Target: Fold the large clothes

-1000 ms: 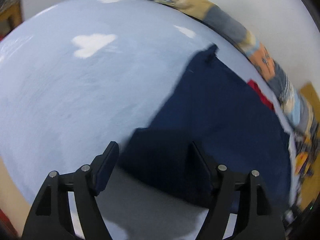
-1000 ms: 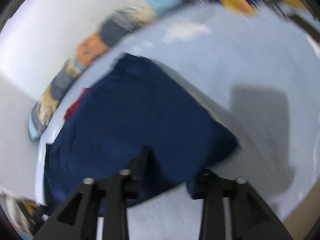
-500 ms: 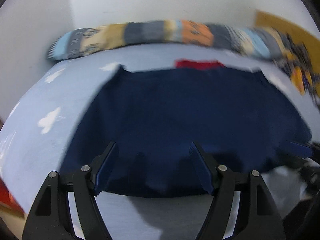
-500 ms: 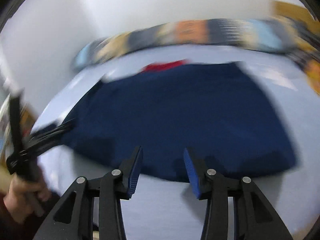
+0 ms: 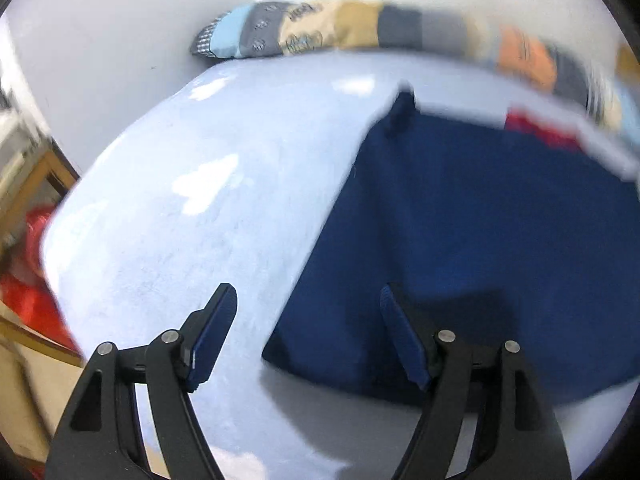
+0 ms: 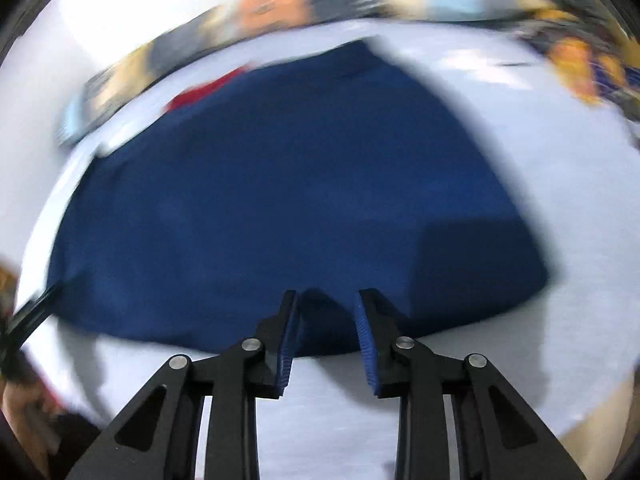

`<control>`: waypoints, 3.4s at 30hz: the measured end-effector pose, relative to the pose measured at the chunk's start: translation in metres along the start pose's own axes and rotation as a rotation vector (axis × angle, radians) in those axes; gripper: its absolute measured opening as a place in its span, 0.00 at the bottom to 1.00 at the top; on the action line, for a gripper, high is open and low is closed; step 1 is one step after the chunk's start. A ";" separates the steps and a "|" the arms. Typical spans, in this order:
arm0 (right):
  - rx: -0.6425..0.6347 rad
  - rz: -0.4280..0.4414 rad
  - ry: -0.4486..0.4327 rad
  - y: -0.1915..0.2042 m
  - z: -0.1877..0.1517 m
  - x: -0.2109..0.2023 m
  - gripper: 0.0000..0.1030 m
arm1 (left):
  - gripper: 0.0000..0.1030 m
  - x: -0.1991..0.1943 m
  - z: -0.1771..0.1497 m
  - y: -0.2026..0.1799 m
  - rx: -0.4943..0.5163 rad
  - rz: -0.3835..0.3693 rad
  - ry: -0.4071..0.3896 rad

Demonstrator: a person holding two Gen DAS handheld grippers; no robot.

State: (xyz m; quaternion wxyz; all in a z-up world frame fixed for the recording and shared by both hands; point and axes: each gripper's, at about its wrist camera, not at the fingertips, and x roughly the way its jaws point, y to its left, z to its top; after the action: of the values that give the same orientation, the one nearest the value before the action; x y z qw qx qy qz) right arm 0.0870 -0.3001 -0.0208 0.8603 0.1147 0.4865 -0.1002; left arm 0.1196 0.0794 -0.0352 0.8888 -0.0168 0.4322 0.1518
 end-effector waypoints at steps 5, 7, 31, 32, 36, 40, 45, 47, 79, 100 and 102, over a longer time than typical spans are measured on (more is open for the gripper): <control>-0.015 0.146 -0.095 0.007 0.061 -0.011 0.34 | 0.72 0.007 0.053 -0.039 0.107 -0.126 -0.022; -0.012 0.170 -0.095 0.019 0.085 0.004 0.35 | 0.72 0.026 0.076 -0.058 0.140 -0.167 -0.002; 0.015 0.238 0.030 0.037 0.086 0.039 0.47 | 0.91 0.015 0.047 -0.013 0.052 -0.273 0.065; -0.011 0.261 0.034 0.046 0.074 0.030 0.46 | 0.91 0.008 0.034 -0.012 0.061 -0.264 0.075; -0.097 0.270 0.025 0.066 0.015 -0.001 0.46 | 0.91 -0.009 -0.011 0.000 0.046 -0.251 0.107; -0.143 0.213 0.054 0.068 -0.012 0.002 0.46 | 0.91 0.006 -0.039 0.007 0.034 -0.196 0.150; -0.105 0.173 0.135 0.055 -0.021 0.027 0.46 | 0.91 0.000 -0.051 0.003 0.035 -0.174 0.070; -0.083 0.186 0.116 0.052 -0.022 0.021 0.46 | 0.91 -0.008 -0.055 0.005 0.015 -0.176 0.046; -0.262 0.197 0.073 0.115 -0.046 0.030 0.50 | 0.91 -0.022 -0.071 -0.094 0.311 -0.246 -0.088; -0.286 0.161 0.087 0.121 -0.046 0.034 0.52 | 0.93 -0.019 -0.072 -0.100 0.308 -0.245 -0.097; -0.269 0.179 0.081 0.120 -0.044 0.030 0.52 | 0.93 -0.019 -0.071 -0.100 0.303 -0.248 -0.094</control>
State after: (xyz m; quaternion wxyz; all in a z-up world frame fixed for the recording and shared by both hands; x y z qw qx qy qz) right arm 0.1005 -0.1745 -0.0569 0.8531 0.0454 0.5177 0.0475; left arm 0.0826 -0.0319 -0.0757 0.9121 0.0711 0.4030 -0.0252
